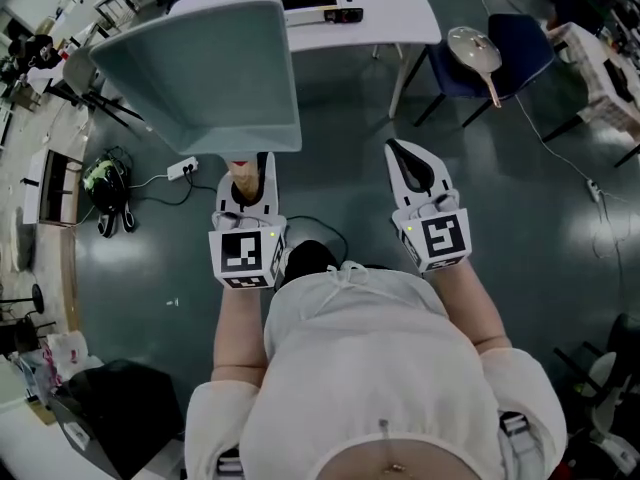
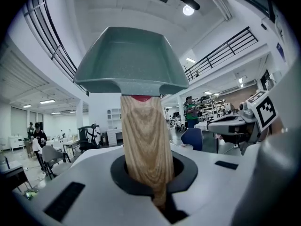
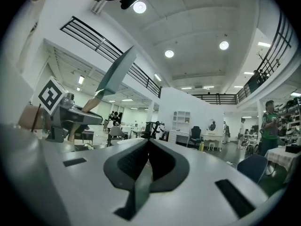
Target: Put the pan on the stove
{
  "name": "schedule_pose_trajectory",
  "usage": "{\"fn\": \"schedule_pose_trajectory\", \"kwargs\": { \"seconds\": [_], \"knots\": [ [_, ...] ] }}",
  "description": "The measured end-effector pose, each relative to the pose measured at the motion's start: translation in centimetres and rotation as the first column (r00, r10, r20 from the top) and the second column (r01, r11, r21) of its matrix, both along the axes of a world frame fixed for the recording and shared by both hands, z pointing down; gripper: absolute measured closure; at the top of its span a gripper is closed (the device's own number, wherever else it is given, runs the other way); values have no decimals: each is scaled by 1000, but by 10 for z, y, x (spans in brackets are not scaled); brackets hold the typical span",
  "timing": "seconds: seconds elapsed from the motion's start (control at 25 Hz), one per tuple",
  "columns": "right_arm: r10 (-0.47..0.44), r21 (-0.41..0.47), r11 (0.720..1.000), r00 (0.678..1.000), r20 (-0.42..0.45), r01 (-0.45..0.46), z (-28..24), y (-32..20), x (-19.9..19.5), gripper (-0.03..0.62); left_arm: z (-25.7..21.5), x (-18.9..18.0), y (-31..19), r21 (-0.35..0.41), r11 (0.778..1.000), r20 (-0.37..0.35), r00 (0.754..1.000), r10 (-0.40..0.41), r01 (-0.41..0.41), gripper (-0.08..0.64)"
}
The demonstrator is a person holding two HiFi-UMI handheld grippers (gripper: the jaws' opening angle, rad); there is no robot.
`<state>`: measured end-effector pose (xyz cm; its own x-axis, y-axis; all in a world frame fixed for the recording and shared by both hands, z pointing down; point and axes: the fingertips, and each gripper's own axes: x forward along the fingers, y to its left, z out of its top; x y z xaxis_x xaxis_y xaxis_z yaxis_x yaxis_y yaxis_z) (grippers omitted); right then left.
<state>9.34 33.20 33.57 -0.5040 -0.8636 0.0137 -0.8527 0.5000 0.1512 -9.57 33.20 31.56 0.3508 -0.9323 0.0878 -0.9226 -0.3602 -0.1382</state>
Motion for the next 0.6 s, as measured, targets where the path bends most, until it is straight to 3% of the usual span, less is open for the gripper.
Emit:
{"fn": "schedule_pose_trajectory", "kwargs": {
  "seconds": [0.2,0.4,0.6],
  "knots": [
    [28,-72,997,999,40,-25,11,-17,3,589,5,2,-7,-29,999,-5,1000,22,-23,538],
    [19,-71,997,1000,22,-17,14,-47,-5,588,8,-5,-35,-37,999,-1,1000,16,-16,538],
    [72,-77,995,997,23,-70,14,-99,-4,588,10,-17,-84,-26,999,25,1000,20,-19,538]
  ]
}}
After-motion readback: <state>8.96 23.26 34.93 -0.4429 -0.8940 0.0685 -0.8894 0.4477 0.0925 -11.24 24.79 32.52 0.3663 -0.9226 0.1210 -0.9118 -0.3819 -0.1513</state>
